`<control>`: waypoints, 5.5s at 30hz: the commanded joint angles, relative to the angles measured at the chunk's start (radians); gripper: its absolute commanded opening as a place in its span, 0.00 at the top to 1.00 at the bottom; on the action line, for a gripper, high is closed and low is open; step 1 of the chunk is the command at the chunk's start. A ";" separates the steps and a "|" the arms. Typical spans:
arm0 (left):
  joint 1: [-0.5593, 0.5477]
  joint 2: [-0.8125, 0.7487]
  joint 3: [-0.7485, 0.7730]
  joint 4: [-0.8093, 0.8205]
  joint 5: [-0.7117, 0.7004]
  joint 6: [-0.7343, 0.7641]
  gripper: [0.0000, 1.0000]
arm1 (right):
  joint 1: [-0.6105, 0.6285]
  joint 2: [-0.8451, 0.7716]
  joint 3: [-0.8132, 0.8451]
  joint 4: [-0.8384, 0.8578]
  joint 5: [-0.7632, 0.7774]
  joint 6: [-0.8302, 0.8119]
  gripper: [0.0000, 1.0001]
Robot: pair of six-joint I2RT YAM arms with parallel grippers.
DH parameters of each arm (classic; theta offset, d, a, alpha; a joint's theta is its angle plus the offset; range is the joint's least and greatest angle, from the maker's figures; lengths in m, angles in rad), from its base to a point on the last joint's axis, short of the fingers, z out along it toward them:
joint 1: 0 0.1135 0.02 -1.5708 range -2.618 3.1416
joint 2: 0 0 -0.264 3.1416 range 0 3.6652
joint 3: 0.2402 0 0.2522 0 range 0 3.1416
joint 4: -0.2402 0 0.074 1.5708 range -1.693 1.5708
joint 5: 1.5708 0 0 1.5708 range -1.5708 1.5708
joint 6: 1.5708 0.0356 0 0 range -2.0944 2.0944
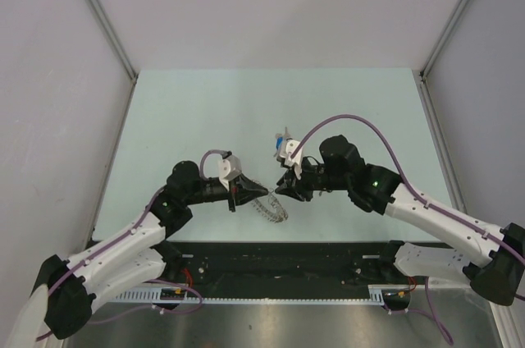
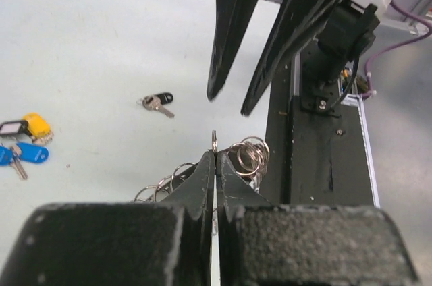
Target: Put the keys on the keyring
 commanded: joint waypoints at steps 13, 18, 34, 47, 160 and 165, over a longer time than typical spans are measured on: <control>-0.005 -0.017 -0.031 0.272 0.040 -0.083 1.00 | -0.056 0.023 -0.041 0.099 -0.166 0.030 0.77; -0.005 -0.015 -0.031 0.285 0.053 -0.085 1.00 | -0.058 0.030 -0.040 0.105 -0.175 0.030 0.79; -0.005 -0.011 -0.033 0.313 0.083 -0.092 1.00 | -0.062 0.040 -0.040 0.137 -0.218 0.041 0.90; -0.005 0.018 0.038 0.151 0.073 -0.043 0.68 | -0.062 0.030 -0.041 0.116 -0.214 0.028 1.00; 0.207 -0.051 0.114 -0.247 -0.124 0.035 1.00 | -0.320 0.265 -0.498 0.622 0.589 0.458 0.62; 0.206 -0.046 0.116 -0.245 -0.119 0.034 1.00 | -0.328 0.276 -0.498 0.624 0.575 0.447 0.64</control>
